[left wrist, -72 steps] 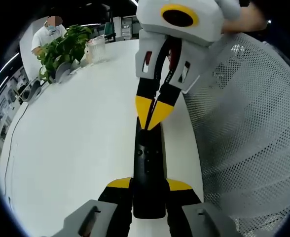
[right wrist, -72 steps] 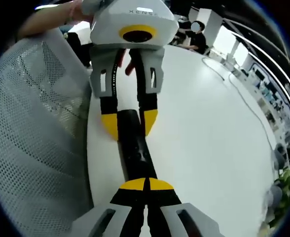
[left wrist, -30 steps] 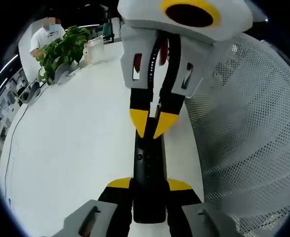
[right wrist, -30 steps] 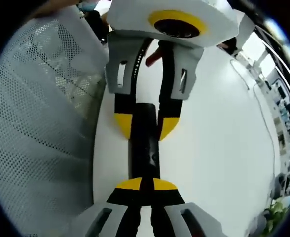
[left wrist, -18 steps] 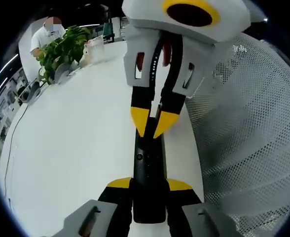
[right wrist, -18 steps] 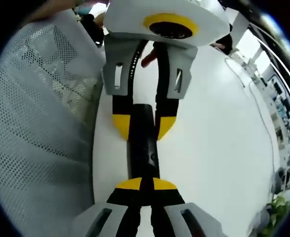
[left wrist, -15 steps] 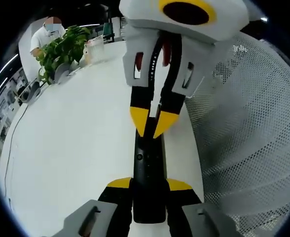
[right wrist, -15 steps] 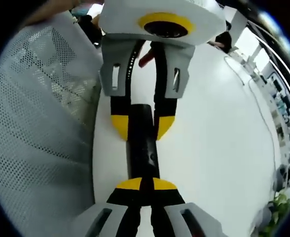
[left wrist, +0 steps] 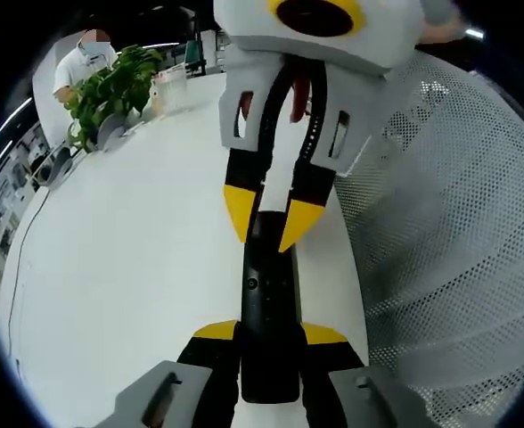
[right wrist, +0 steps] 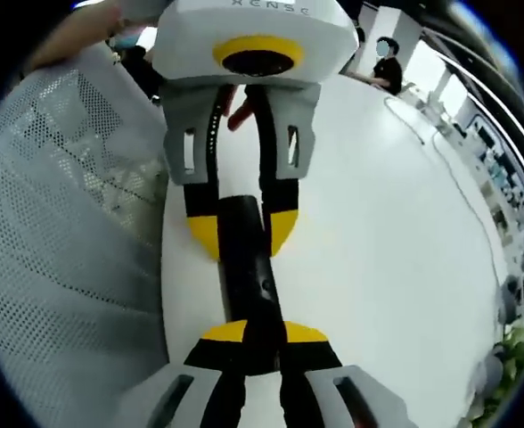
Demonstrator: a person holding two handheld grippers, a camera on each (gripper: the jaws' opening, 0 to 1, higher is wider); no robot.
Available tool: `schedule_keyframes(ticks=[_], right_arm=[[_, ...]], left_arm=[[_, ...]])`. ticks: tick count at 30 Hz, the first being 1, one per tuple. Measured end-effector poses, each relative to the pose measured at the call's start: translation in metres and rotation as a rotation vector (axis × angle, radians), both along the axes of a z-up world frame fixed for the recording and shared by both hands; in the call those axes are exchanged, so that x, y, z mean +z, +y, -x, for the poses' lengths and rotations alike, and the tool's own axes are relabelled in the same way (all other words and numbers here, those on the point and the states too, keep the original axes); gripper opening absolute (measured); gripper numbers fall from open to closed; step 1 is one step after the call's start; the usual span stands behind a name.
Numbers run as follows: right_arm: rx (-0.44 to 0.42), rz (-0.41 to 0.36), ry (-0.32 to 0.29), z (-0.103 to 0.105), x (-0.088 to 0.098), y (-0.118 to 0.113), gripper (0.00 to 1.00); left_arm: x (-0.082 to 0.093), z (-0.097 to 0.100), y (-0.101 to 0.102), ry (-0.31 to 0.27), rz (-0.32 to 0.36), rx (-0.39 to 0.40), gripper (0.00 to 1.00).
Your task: Press the specified remote control buttons in sequence, fully releasing each button before pressing the next.
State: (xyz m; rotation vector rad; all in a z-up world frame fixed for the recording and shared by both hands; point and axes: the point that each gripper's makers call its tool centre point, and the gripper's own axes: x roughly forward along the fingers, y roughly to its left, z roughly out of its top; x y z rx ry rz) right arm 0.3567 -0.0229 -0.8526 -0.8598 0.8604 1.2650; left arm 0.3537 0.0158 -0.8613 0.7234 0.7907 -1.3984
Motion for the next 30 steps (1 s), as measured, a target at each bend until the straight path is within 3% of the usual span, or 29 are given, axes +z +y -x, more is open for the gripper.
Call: schedule_keyframes(ticks=[8,13,17,19,30], right_arm=[[0.024,0.000,0.002,0.0005,0.0000,0.0007,0.06],[0.102,0.041,-0.032,0.0018,-0.0015,0.0022,0.06],[0.101,0.073,-0.033,0.0012,-0.0022,0.0028,0.06],[0.046,0.046,-0.002,0.0005,-0.0022,0.0016,0.06],[0.102,0.063,0.011,0.0003,-0.0024,0.0014,0.06]], left_arm=[[-0.0001,0.0000,0.0000,0.002,-0.002,-0.003,0.25],[-0.0002,0.0000,0.0002,0.004,0.001,-0.004,0.25],[-0.0003,0.0001,0.0002,0.007,-0.005,-0.012,0.25],[-0.0003,0.0001,0.0002,0.007,-0.007,-0.014,0.25],[-0.0002,-0.0006,0.0004,0.019,0.017,0.000,0.25]])
